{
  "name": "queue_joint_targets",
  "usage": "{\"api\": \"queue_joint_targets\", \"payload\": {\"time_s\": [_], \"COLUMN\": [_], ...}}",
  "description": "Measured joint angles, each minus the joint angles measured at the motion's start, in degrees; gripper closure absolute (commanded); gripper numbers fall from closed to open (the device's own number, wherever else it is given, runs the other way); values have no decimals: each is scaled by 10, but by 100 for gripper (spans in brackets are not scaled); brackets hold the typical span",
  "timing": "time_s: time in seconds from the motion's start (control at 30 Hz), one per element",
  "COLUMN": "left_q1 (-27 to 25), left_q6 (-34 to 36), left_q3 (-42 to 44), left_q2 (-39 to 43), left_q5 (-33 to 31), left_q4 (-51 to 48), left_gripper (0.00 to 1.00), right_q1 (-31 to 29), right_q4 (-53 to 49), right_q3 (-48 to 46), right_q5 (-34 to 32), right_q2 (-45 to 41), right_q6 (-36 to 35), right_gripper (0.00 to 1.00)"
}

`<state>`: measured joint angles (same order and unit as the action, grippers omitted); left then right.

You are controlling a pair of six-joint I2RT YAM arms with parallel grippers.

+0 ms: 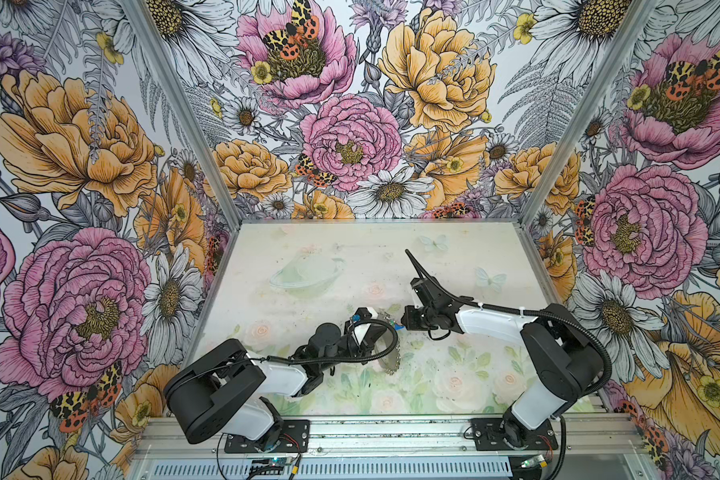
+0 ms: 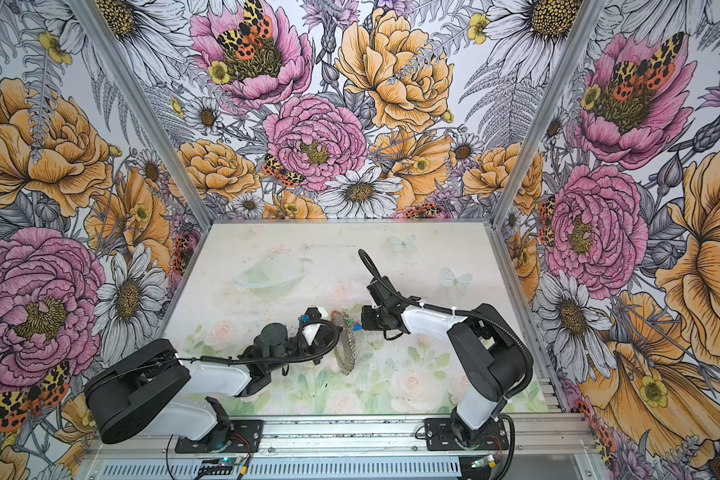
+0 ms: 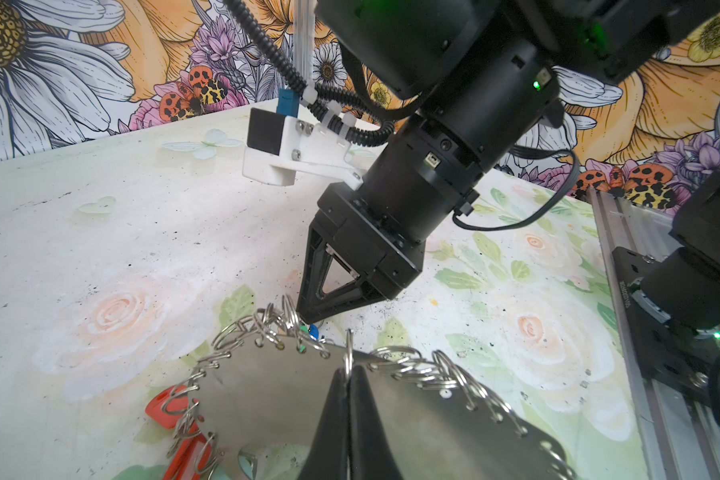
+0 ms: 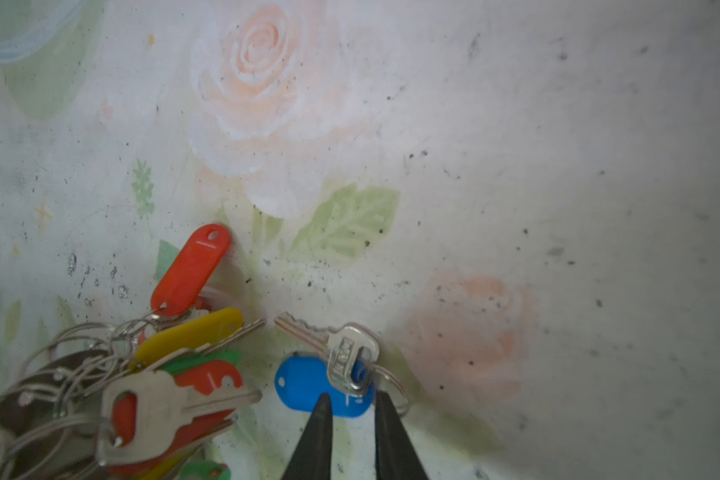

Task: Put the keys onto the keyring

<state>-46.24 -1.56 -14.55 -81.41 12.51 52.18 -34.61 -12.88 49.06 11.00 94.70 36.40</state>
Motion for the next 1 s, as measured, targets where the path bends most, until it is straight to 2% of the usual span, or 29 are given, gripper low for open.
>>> {"api": "queue_joint_targets", "payload": {"time_s": [0.3, 0.63, 1.0], "left_q1": [0, 0, 0], "left_q6": [0, 0, 0], "left_q3": [0, 0, 0], "left_q2": [0, 0, 0], "left_q5": [0, 0, 0], "left_q4": [-1, -1, -1], "left_gripper": [100, 100, 100], "right_q1": [1, 2, 2], "right_q4": [-1, -1, -1], "right_q3": [-6, 6, 7], "right_q5": [-7, -10, -4], "right_q2": [-10, 21, 23], "right_q6": [-6, -18, -20], "right_gripper": [66, 65, 73]}}
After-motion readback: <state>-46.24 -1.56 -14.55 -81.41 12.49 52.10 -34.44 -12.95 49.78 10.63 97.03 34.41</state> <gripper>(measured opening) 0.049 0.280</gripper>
